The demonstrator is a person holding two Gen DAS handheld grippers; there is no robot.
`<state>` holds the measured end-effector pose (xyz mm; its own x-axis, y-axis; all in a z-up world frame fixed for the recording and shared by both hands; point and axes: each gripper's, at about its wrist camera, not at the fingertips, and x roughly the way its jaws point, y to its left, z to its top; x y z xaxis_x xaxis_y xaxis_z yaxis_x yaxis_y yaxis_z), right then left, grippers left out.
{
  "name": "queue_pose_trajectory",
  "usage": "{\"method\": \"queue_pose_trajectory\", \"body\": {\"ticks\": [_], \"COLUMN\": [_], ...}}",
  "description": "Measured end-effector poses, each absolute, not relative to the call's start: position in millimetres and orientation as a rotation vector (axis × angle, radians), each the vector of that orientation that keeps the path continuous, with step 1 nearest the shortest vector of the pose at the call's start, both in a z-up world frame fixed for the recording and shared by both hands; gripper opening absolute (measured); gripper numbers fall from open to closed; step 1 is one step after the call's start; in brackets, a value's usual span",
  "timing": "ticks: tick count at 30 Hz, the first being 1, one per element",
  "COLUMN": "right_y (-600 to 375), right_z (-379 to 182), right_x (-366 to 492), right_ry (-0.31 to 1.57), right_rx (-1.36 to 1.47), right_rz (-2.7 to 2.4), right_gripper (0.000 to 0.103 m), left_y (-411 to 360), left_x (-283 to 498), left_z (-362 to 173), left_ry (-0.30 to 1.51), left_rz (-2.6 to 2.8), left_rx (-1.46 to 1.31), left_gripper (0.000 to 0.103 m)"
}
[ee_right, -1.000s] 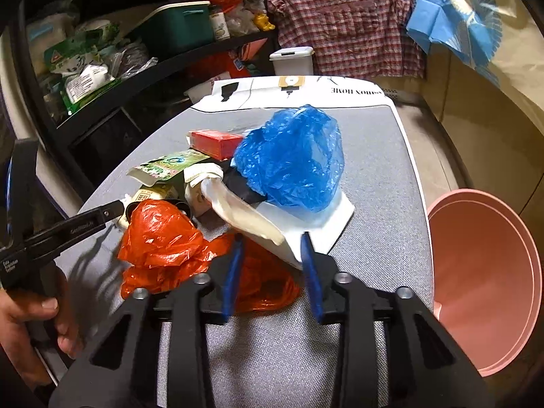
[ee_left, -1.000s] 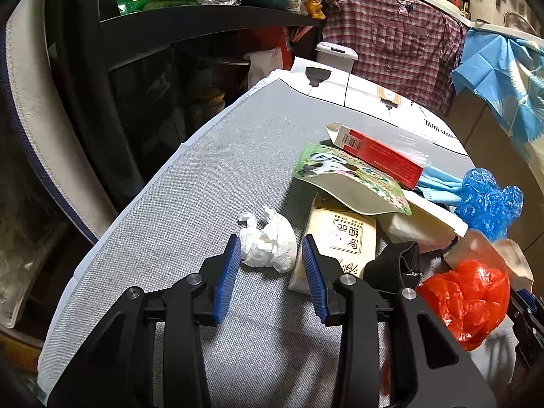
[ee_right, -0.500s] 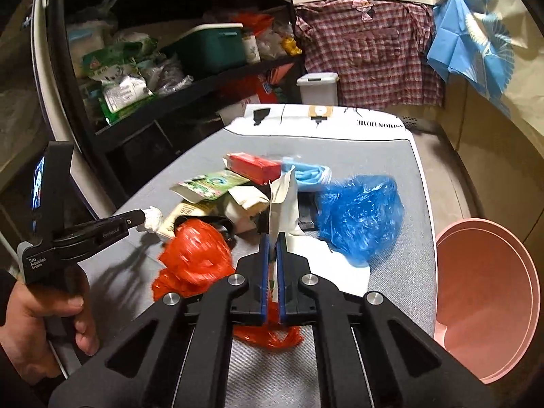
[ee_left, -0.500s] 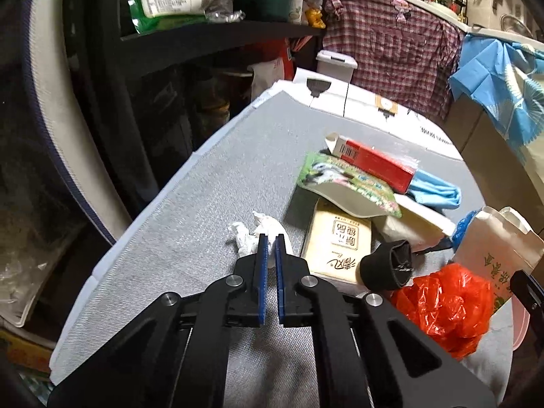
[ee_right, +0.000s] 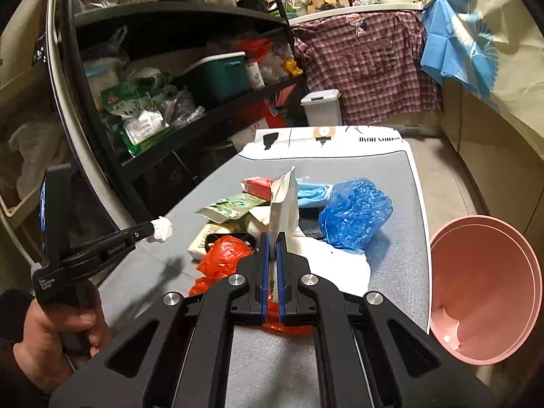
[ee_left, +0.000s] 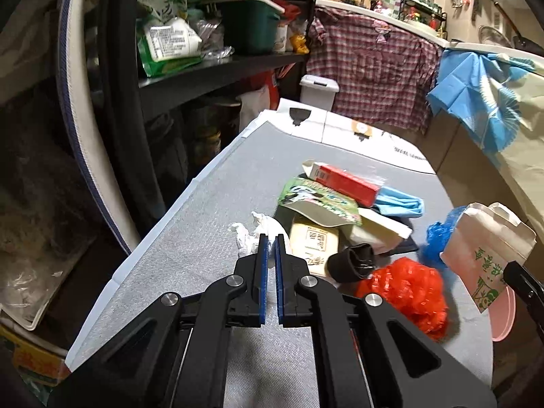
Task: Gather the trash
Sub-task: 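Carry the tissue and paper bag in both tools over the pink bin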
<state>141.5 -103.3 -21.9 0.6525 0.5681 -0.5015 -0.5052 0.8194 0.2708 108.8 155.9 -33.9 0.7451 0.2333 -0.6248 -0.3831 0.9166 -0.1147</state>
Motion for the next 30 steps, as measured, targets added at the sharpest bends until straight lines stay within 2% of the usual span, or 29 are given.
{"method": "queue_pose_trajectory", "body": {"ticks": [17, 30], "right_y": [-112.1, -170.3], "right_z": [10.7, 29.0], "right_x": [108.6, 104.1], "right_ry": [0.565, 0.537], "right_rx": [0.112, 0.115], "right_rz": [0.66, 0.504], "right_gripper": [0.004, 0.004], "left_y": [134.1, 96.2], "left_x": [77.4, 70.9], "left_z": [-3.0, 21.1], "left_ry": [0.577, 0.548], "left_rz": [0.25, 0.162], "left_rx": [-0.211, -0.138], "left_gripper": [0.004, 0.004]}}
